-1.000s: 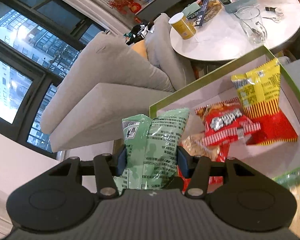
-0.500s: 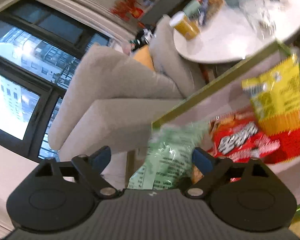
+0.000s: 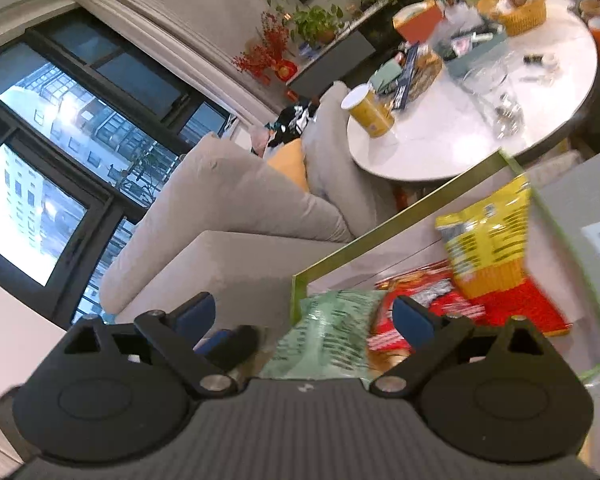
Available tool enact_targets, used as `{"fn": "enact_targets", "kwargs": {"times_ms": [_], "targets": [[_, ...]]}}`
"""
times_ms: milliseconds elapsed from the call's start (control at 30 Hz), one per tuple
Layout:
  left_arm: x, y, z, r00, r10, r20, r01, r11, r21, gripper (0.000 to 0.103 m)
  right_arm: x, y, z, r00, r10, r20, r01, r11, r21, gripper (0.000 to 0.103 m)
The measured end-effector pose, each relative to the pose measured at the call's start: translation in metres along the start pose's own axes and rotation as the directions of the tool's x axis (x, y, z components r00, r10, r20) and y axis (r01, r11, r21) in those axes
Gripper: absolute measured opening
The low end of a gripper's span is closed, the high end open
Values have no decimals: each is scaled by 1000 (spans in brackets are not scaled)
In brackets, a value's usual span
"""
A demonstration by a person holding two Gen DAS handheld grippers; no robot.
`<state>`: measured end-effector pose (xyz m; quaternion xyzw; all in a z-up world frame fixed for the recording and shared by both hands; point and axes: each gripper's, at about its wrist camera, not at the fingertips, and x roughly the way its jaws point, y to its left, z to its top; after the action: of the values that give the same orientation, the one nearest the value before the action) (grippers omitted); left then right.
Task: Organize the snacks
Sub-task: 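Move both tools down onto the bagged sliced bread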
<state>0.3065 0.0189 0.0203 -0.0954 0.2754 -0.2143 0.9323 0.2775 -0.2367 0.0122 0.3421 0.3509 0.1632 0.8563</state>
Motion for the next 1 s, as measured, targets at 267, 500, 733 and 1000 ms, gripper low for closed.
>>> {"fn": "enact_targets", "kwargs": {"times_ms": [267,500,733,1000], "targets": [[-8,-37,-28,993,-100,-69,103,994,44,70,-46,-25,-18,984,-173,44,177,975,-131,97],[22,-47,-63,953,-224,-205,212,974,-81,70,-76,-54,-53,959,-284,-9,278,944,-179,97],[57,-58,-87,927,-198,-318,171,979,-110,70,-74,-57,-106,943,-320,-97,266,894,-360,92],[88,-52,-113,876,-227,-427,129,961,-245,69,-50,-73,-128,928,-344,-141,267,882,-388,91]]}}
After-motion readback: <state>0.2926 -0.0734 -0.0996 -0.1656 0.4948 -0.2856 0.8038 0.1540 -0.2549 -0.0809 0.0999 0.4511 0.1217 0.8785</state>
